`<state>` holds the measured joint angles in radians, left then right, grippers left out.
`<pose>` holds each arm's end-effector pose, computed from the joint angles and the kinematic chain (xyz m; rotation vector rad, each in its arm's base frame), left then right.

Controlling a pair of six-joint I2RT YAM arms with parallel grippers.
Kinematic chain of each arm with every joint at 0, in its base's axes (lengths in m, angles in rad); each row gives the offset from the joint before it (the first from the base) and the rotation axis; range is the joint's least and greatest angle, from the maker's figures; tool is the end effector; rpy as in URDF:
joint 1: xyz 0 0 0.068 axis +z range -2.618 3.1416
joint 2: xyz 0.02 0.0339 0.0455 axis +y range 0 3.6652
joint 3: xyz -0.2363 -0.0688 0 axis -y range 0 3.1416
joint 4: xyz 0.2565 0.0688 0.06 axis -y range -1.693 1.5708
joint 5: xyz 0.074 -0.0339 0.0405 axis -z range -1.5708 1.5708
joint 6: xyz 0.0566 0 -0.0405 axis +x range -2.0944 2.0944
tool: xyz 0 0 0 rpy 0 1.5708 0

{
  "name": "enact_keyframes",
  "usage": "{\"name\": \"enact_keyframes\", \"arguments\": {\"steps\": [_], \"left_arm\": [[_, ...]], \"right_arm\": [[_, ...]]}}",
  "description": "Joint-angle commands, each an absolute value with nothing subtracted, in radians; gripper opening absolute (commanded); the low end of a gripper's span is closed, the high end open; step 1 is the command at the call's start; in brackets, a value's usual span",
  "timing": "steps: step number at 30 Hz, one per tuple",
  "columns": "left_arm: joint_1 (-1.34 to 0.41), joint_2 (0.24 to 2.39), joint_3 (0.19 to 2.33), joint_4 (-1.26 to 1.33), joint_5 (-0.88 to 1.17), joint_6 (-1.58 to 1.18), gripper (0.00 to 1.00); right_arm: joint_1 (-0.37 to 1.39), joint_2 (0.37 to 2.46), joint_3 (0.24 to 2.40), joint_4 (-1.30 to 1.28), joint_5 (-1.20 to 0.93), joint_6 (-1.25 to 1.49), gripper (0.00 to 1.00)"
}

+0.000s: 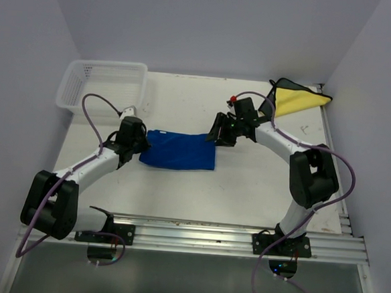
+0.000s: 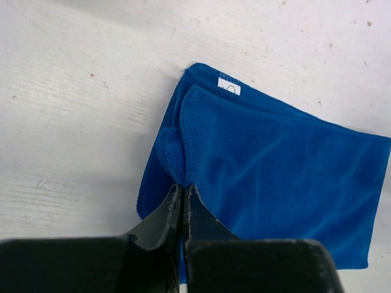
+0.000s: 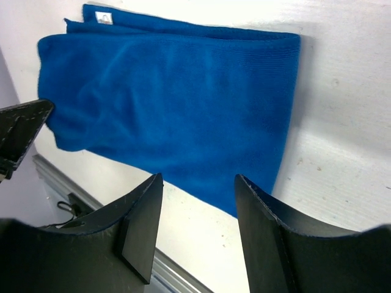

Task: Roll the towels
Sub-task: Fold the towel

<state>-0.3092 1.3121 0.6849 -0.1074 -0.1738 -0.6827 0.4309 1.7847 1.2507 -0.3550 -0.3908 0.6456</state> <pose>0.2875 -0.0816 0.1530 -0.5168 2.2533 -0.3114 0.3554 0.1871 0.1674 0.0971 2.6060 0.9152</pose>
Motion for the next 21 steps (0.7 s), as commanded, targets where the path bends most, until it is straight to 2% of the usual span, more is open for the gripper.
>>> {"name": "enact_keyframes", "arguments": {"steps": [1, 3, 4, 5, 6, 8, 14, 21], "left_arm": [[-0.313, 1.298, 0.695, -0.115, -0.209, -0.66, 0.0], [-0.313, 1.307, 0.671, -0.104, -0.212, -0.664, 0.02], [-0.313, 1.312, 0.661, -0.098, -0.225, -0.669, 0.06], [-0.313, 1.316, 0.643, -0.092, -0.232, -0.67, 0.17], [-0.313, 1.319, 0.637, -0.081, -0.244, -0.67, 0.25], [-0.311, 1.331, 0.635, -0.08, -0.261, -0.67, 0.35], [-0.311, 1.33, 0.626, -0.055, -0.316, -0.67, 0.33], [-0.31, 1.356, 0.646, 0.038, -0.318, -0.658, 0.38]], "right_arm": [[0.426, 1.784, 1.278, -0.403, -0.329, 0.611, 0.55], [0.426, 1.778, 1.266, -0.423, -0.292, 0.6, 0.54], [0.428, 1.776, 1.258, -0.419, -0.276, 0.594, 0.53], [0.428, 1.775, 1.232, -0.401, -0.279, 0.594, 0.52], [0.428, 1.776, 1.221, -0.393, -0.282, 0.591, 0.52], [0.426, 1.784, 1.195, -0.39, -0.273, 0.586, 0.52], [0.433, 1.79, 1.137, -0.35, -0.313, 0.581, 0.52], [0.465, 1.75, 1.031, -0.296, -0.322, 0.626, 0.52]]}}
